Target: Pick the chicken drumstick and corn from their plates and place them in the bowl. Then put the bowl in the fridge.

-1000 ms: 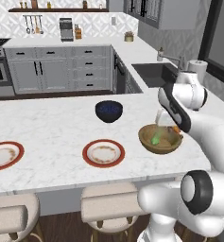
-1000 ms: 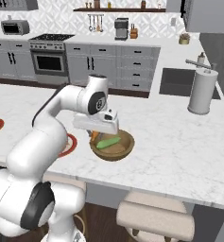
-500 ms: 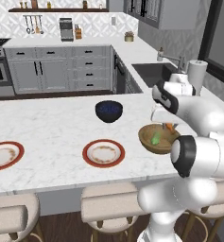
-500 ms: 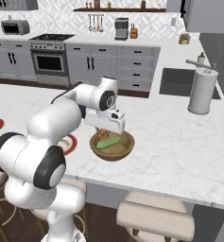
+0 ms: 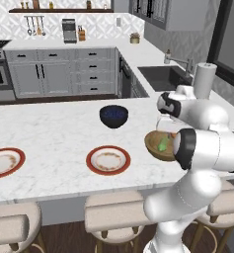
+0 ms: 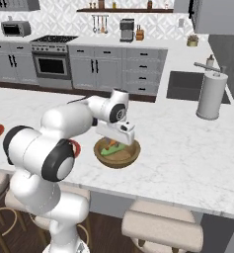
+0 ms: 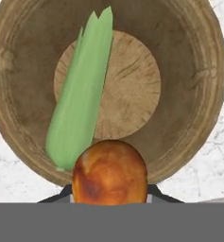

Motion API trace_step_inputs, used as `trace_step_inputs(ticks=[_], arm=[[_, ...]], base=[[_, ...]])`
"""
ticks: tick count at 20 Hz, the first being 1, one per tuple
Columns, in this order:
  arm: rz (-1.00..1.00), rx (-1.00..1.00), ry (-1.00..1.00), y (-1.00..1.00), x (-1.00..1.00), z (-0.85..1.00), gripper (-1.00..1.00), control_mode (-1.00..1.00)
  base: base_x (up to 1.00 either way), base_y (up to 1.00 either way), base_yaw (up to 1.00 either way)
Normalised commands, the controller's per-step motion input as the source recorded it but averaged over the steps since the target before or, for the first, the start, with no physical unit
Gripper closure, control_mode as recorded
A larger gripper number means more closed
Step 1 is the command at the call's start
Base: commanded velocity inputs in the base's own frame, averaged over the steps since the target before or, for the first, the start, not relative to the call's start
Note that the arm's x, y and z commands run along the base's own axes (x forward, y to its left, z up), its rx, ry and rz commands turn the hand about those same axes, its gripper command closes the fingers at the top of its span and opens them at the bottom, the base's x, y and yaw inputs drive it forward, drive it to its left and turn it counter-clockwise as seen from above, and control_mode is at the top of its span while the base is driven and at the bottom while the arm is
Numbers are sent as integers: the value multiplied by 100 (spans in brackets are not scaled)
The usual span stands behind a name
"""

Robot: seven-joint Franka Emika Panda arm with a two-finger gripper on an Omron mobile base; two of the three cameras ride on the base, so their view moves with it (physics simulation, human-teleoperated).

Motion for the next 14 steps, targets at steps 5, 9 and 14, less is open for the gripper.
trace_step_inputs(ticks=[5,9,14], arm=[[-2,0,0,0,6,-34,100,-100],[-3,0,0,0,0,-30,100,-100],[-1,0,0,0,2,-23,100,-100]], base=[[0,0,0],[0,0,0],[0,0,0]])
